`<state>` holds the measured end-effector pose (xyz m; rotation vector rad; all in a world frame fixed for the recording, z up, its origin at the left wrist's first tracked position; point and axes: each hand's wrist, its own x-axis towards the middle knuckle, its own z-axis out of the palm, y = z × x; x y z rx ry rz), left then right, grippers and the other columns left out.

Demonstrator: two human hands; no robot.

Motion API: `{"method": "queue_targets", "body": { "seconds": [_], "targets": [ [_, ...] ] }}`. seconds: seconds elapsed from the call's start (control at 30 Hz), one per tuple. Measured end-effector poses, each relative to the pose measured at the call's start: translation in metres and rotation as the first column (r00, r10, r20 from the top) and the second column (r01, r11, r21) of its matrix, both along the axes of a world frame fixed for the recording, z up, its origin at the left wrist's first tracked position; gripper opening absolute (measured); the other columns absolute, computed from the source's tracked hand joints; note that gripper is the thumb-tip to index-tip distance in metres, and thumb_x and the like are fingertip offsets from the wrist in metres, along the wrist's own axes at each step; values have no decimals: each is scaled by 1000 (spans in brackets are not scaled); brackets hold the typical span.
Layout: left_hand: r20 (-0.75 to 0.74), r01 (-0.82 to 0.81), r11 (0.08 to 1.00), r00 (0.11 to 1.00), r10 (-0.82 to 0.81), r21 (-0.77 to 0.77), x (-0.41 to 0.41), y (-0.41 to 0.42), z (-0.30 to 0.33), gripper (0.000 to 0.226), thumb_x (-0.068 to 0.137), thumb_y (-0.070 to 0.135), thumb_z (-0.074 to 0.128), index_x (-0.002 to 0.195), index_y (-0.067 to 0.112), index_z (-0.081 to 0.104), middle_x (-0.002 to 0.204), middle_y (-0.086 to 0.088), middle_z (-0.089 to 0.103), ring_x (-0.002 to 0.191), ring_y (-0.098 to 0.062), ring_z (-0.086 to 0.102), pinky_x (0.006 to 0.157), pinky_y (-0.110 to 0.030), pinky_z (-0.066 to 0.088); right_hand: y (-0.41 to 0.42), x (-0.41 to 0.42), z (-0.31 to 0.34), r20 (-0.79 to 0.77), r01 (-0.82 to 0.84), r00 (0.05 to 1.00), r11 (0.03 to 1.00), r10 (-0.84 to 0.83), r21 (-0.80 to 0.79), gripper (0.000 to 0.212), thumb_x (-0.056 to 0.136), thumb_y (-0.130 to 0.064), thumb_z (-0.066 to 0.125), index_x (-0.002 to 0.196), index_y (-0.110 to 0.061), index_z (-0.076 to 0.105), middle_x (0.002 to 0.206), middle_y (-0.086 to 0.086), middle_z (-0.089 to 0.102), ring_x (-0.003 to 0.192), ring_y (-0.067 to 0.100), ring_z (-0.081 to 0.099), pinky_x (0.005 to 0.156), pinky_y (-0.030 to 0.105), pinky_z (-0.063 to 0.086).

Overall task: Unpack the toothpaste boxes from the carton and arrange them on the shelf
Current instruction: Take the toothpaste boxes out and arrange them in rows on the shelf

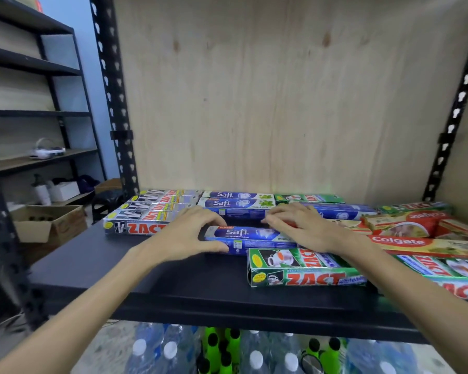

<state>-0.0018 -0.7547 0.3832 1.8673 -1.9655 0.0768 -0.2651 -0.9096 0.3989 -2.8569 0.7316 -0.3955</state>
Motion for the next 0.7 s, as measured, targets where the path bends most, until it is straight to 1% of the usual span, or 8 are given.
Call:
{"method": "queue_targets", "body": {
  "seconds": [0.1,0.2,0.27,0.33,0.47,0.57,0.63,0.7],
  "targets": [
    [0,2,1000,1000,-2,-31,0,0,-1,47,82,64,68,120,40,54,121,24,53,114,2,43,95,-25,37,-4,-7,1,25,10,1000,1000,-10,2,64,100,-64,16,127,-36,66,140,-16,53,131,6,39,116,45,23],
    [-54,5,996,999,-9,-91,7,1,-3,45,84,53,72,122,33,55,122,20,56,111,6,47,91,-16,37,-9,-13,1,55,4,998,1000,-4,-8,66,100,-69,17,119,-33,69,123,-14,61,116,8,49,111,47,32],
    [-76,-8,993,997,-1,-117,15,1,-5,44,85,51,71,122,33,55,120,22,54,110,11,45,86,-13,35,-8,-15,3,92,11,996,1000,-12,19,60,98,-71,26,121,-35,68,118,-14,63,113,8,51,108,45,35],
    [-91,-12,992,996,1,-127,19,2,-7,43,85,50,71,123,34,55,118,24,53,110,10,47,84,-15,36,-5,-15,5,131,10,991,1000,-14,28,54,93,-71,41,125,-36,67,123,-15,65,115,6,52,108,41,36],
    [-113,-2,985,993,-18,-172,24,-3,-7,40,88,40,73,122,33,54,123,16,54,115,4,49,94,-17,38,-3,-14,5,140,9,990,1000,-13,30,60,80,-76,63,127,-39,65,123,-22,65,117,1,54,107,36,42],
    [-128,-8,974,992,-21,-226,30,-7,-2,39,88,26,75,124,28,57,126,11,54,117,3,47,99,-14,34,-3,-16,9,188,4,982,995,-23,102,65,72,-72,74,127,-37,67,123,-26,63,115,-2,57,99,22,46],
    [-173,-53,967,985,9,-250,34,-9,2,40,88,20,75,124,23,58,127,9,55,116,1,48,100,-15,34,0,-16,12,193,22,980,993,-44,112,75,69,-70,77,133,-33,63,122,-25,57,113,-2,54,90,17,40],
    [-211,-89,961,977,33,-262,37,-12,4,40,87,15,75,123,22,59,123,9,57,113,1,49,100,-15,34,0,-12,13,229,15,973,994,-40,110,72,70,-65,80,129,-28,65,115,-22,59,106,0,56,83,9,38]
  ]
}}
